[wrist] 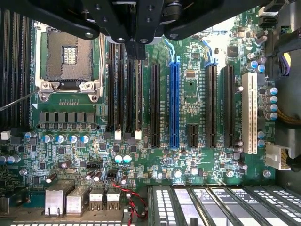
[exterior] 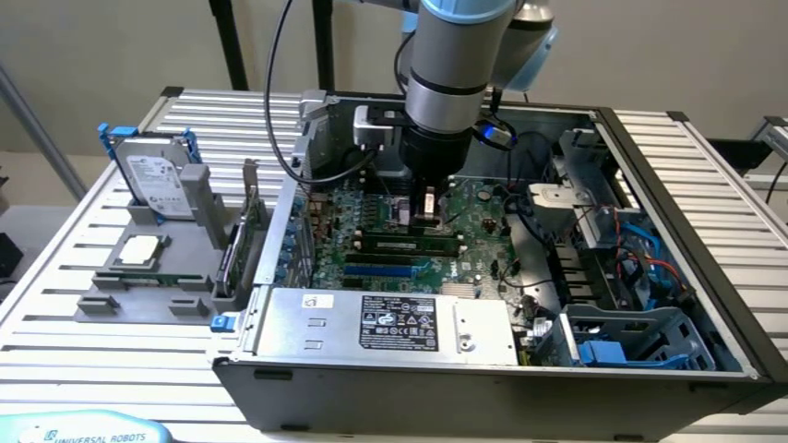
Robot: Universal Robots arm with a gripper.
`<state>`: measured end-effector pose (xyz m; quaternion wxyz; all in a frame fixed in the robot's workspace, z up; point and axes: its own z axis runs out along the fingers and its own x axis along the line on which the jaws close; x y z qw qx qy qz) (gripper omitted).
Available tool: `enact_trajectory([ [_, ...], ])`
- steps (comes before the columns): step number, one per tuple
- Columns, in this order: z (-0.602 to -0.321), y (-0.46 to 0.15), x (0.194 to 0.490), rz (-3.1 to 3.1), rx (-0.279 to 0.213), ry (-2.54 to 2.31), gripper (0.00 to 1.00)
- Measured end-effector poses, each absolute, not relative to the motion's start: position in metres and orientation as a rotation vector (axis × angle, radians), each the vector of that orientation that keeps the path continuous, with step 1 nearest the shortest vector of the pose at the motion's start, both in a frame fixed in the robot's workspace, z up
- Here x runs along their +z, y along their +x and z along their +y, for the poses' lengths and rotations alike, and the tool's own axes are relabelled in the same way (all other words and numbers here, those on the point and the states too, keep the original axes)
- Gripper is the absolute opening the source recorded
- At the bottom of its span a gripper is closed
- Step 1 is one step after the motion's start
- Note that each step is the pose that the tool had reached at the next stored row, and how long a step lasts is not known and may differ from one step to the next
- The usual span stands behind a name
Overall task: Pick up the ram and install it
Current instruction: 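Press down the ram until it locks into place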
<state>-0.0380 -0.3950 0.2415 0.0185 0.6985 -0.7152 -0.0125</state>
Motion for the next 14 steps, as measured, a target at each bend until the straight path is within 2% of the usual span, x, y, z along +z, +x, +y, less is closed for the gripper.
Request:
enact_trajectory([
  [14, -0.395, -0.0383, 0.2382, -2.224, -0.033, 2.172, 0.11],
])
